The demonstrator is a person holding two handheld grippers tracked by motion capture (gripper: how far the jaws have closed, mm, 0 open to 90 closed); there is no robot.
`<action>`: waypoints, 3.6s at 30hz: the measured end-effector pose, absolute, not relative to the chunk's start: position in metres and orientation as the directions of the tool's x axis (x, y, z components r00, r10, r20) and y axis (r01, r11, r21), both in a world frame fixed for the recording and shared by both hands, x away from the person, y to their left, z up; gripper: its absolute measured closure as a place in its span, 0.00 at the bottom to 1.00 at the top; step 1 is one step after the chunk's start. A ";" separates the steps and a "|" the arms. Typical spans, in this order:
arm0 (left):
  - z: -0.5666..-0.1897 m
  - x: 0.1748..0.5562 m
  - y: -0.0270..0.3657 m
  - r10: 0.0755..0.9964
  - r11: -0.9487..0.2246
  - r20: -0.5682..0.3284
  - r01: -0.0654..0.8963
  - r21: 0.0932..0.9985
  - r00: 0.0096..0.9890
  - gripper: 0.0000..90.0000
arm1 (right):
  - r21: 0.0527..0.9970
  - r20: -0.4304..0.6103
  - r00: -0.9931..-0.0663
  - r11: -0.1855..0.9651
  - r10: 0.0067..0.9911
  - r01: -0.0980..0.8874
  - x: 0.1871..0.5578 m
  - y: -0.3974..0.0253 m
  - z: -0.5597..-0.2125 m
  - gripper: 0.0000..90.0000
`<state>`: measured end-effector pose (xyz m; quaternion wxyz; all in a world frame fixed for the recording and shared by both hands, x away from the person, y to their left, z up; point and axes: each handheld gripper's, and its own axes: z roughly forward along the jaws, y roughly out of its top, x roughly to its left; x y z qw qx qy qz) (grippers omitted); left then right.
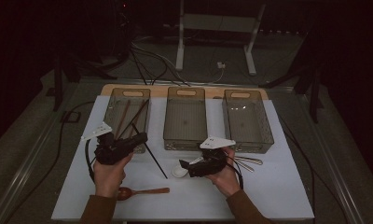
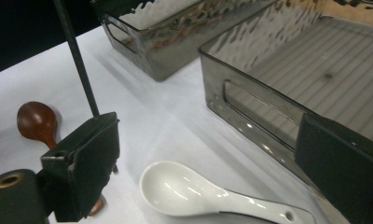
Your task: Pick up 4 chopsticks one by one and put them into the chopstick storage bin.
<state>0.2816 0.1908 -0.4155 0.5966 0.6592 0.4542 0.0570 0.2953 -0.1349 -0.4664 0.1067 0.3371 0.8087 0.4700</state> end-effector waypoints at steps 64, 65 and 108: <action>-0.401 0.385 0.242 0.884 0.065 -0.316 0.582 0.811 0.343 0.96 | 0.838 0.119 -0.645 0.272 0.755 0.472 0.288 -0.214 -0.474 0.04; -0.401 0.388 0.242 0.886 0.066 -0.316 0.582 0.811 0.340 0.96 | 0.838 0.118 -0.645 0.273 0.755 0.472 0.288 -0.214 -0.474 0.04; -0.412 0.379 0.247 0.894 0.077 -0.279 0.493 0.867 0.351 0.01 | 0.851 0.129 -0.645 0.250 0.754 0.462 0.287 -0.216 -0.475 0.03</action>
